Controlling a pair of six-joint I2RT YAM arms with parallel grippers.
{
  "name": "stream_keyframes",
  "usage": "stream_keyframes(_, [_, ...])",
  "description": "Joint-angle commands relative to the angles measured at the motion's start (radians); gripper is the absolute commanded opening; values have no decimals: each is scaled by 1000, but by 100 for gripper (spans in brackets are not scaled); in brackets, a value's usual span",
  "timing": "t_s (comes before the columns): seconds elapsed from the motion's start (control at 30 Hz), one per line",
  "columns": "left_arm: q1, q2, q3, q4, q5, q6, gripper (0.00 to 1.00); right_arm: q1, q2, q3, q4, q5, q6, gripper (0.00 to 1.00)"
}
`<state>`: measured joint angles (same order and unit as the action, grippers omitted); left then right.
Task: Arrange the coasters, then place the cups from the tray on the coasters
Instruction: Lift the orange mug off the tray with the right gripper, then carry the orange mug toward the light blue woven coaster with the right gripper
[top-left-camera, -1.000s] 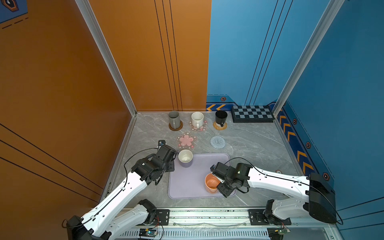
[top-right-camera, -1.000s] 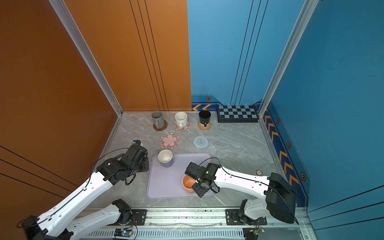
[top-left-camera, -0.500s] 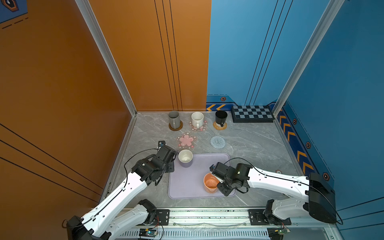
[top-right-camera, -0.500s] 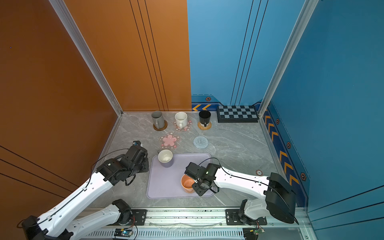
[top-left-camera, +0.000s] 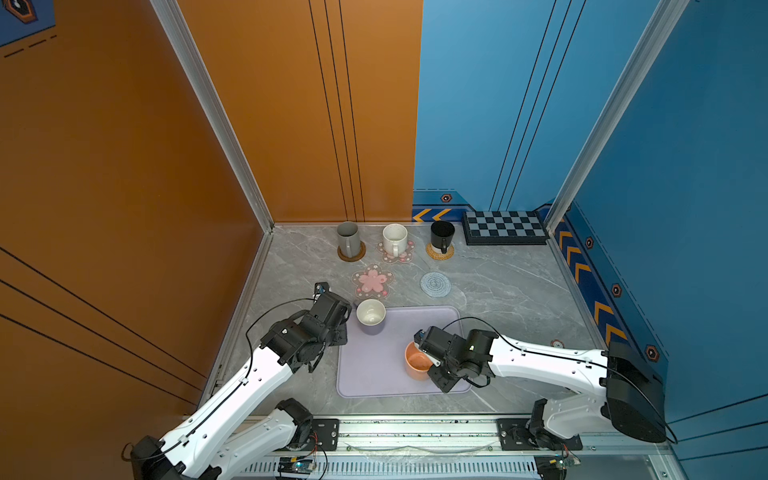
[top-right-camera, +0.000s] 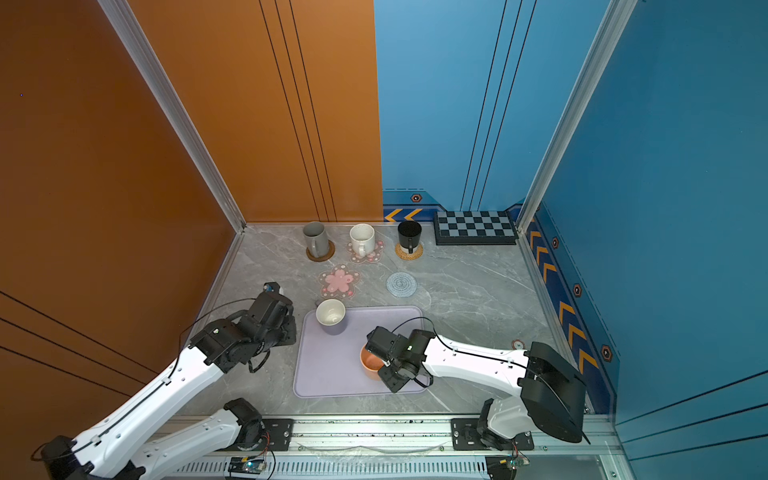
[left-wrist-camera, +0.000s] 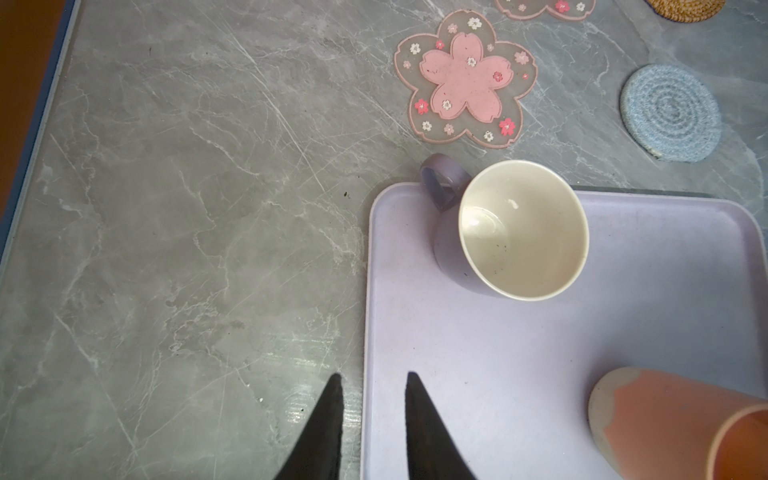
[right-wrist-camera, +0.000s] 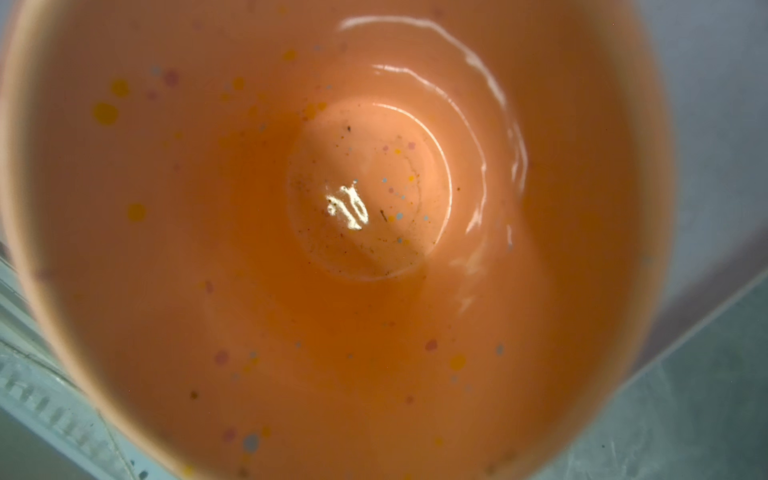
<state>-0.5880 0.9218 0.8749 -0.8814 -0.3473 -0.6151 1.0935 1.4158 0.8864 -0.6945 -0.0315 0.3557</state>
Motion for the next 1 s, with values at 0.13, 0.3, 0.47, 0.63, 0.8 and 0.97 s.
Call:
stream_keyframes(0.13, [15,0,-1,-15,-2,5,27,0,26,0,15,17,32,8])
stream_keyframes(0.3, [20,13,6,-15,-1,12,27,3,38,6,15,29,35,0])
stream_keyframes(0.47, [20,18,-3,-15,-3,19,29,39,31,6,40,93,19,0])
stream_keyframes(0.63, [24,14,-10,-15,-20,33,30,41,27,3,62,145,34,0])
stream_keyframes(0.8, [41,11,-3,-14,-40,37,30,35,0,7,73,193,45,0])
stream_keyframes(0.97, [62,31,1,-13,-31,46,30,-22,-62,21,52,246,41,0])
